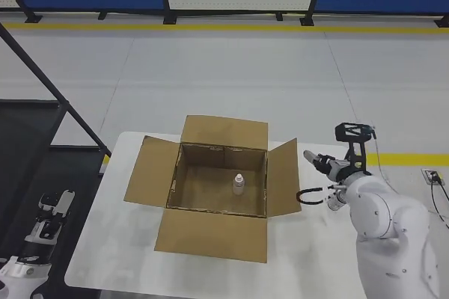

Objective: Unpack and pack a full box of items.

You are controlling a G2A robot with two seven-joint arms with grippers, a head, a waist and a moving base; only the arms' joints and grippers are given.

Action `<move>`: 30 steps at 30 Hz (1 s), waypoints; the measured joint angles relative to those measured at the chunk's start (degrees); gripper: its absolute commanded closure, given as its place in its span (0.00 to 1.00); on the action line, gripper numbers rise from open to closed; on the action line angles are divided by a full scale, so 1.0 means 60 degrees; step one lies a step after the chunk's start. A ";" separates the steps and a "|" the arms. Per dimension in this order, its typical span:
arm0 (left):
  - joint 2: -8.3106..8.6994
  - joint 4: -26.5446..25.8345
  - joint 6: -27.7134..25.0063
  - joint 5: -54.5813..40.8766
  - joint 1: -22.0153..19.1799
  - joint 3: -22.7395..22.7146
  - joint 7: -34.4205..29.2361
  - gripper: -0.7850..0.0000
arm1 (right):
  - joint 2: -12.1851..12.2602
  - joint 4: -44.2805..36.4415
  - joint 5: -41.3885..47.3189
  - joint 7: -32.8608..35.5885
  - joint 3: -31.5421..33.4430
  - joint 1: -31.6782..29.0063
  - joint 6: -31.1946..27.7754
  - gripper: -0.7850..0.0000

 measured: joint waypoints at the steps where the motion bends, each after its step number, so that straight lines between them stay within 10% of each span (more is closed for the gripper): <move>1: 0.0000 0.0000 0.0000 0.0000 0.0000 0.0000 0.0000 0.00 | -0.0028 -0.0305 0.0129 -0.0057 -0.0472 0.0014 -0.0184 0.00; 20: 0.0000 0.0000 0.0000 0.0000 0.0000 0.0000 0.0000 0.00 | -0.1208 0.8512 0.1160 0.0457 -0.5902 0.4762 -0.0226 0.00; 21: 0.0000 0.0000 0.0000 0.0000 0.0000 0.0000 0.0000 0.00 | -0.1256 0.8823 0.1204 0.0421 -0.5947 0.4882 -0.0164 0.06; 22: 0.0000 0.0000 0.0000 0.0000 0.0000 0.0000 0.0000 0.00 | -0.1315 0.9210 0.1265 0.0384 -0.5997 0.5026 -0.0108 0.58; 24: 0.0000 0.0000 0.0000 0.0000 0.0000 0.0000 0.0000 0.00 | -0.1396 0.9710 0.1402 0.0329 -0.6042 0.5207 -0.0089 1.00; 30: 0.0000 0.0000 0.0000 0.0000 0.0000 0.0000 0.0000 0.00 | -0.1622 1.0842 0.1752 0.0248 -0.6200 0.5591 -0.0191 1.00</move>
